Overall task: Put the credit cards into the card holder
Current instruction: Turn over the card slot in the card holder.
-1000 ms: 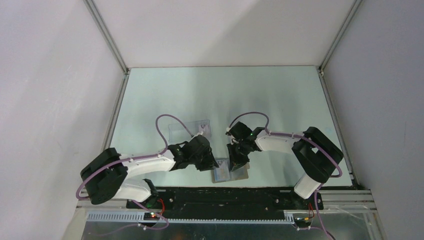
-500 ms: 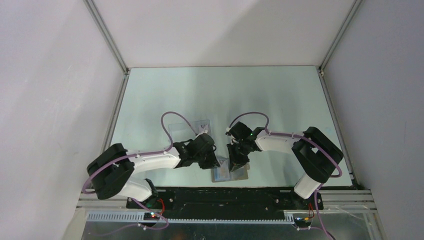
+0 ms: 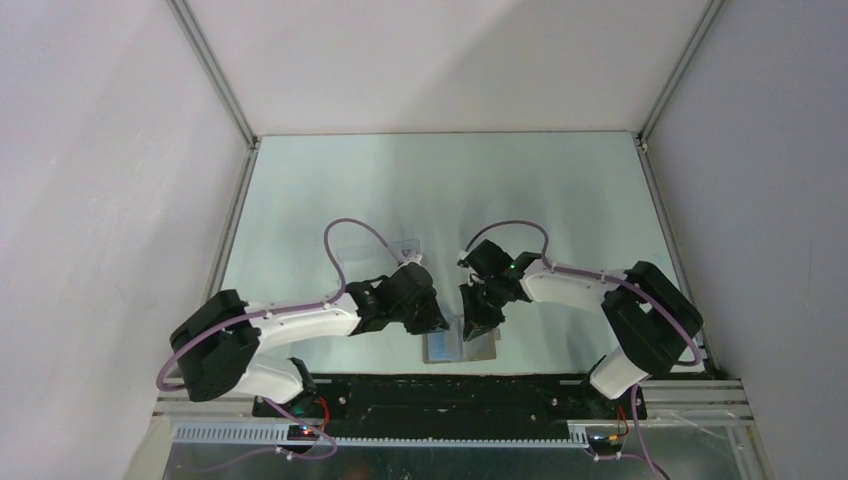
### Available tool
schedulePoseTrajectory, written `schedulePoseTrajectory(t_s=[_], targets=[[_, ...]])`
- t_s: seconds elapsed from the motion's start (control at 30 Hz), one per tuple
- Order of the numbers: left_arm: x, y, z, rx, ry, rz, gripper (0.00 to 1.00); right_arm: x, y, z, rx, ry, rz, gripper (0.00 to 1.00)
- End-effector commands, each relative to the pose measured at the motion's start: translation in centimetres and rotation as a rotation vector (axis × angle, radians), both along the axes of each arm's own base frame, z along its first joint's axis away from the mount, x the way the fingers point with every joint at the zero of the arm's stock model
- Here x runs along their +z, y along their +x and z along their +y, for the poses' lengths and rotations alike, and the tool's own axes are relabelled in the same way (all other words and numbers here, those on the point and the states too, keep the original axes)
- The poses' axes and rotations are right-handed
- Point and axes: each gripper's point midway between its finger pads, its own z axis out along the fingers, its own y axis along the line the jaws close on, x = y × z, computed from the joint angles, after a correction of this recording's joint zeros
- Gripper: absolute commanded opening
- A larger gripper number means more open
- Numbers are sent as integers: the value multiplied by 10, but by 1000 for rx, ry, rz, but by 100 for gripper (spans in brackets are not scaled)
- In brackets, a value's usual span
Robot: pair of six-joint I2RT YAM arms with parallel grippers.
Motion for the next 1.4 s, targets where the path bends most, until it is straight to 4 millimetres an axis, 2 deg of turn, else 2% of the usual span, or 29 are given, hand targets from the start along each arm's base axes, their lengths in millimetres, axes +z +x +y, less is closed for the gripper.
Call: schedulePoseTrajectory(t_s=[0.0,0.1,0.23,0.33,0.63,0.9,1.03,1.2,1.37], targets=[[15,3,-20,-44,-35,-29,19,24,11,-6,-27,20,-55,12],[18,3,-25,-54,-39,-39,31,29,16,-15,-45,17,-64,12],[21,3,-24,-54,-29,-45,36,35,22,-23,-61,20,-77,12],[18,5,-16,-42,30,-66,39,37,23,-26,-64,23,-79,12],[13,8,6,-42,210,-91,52,27,19,-20,-33,19,-61,12],[11,5,4,-58,209,-77,44,20,14,15,15,121,-25,9],[6,3,1,-60,188,-65,40,13,13,25,25,140,-9,8],[0,4,-1,-47,146,-51,37,-4,10,23,28,97,11,6],[-10,4,7,-28,136,-25,35,-21,6,14,16,38,30,3]])
